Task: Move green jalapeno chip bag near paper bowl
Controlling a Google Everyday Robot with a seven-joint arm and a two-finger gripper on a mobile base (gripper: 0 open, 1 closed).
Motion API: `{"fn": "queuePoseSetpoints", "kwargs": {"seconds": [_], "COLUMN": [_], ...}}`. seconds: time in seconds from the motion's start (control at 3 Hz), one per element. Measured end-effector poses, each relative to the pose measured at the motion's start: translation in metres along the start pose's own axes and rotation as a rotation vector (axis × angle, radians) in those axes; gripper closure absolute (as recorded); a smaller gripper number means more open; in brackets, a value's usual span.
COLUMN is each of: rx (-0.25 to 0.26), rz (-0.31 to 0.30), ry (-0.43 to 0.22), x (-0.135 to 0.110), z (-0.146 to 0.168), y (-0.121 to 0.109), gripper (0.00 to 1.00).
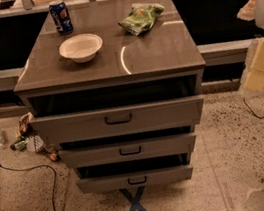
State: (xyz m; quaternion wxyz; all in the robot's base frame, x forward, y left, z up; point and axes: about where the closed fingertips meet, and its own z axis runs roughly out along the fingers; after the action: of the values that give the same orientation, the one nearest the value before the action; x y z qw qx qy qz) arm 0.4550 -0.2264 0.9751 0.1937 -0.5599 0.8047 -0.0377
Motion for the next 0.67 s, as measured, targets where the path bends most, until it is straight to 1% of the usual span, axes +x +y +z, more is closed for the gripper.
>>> {"fn": "queuePoseSetpoints", "kwargs": {"seconds": [0.33, 0.67], "rx": [0.089, 0.171], "rz": [0.206, 0.34], "ry": [-0.156, -0.326], "x": [0.0, -0.016], "z": [0.032, 0.068], "y": [-0.051, -0.102], "gripper": [0.0, 0.0]}}
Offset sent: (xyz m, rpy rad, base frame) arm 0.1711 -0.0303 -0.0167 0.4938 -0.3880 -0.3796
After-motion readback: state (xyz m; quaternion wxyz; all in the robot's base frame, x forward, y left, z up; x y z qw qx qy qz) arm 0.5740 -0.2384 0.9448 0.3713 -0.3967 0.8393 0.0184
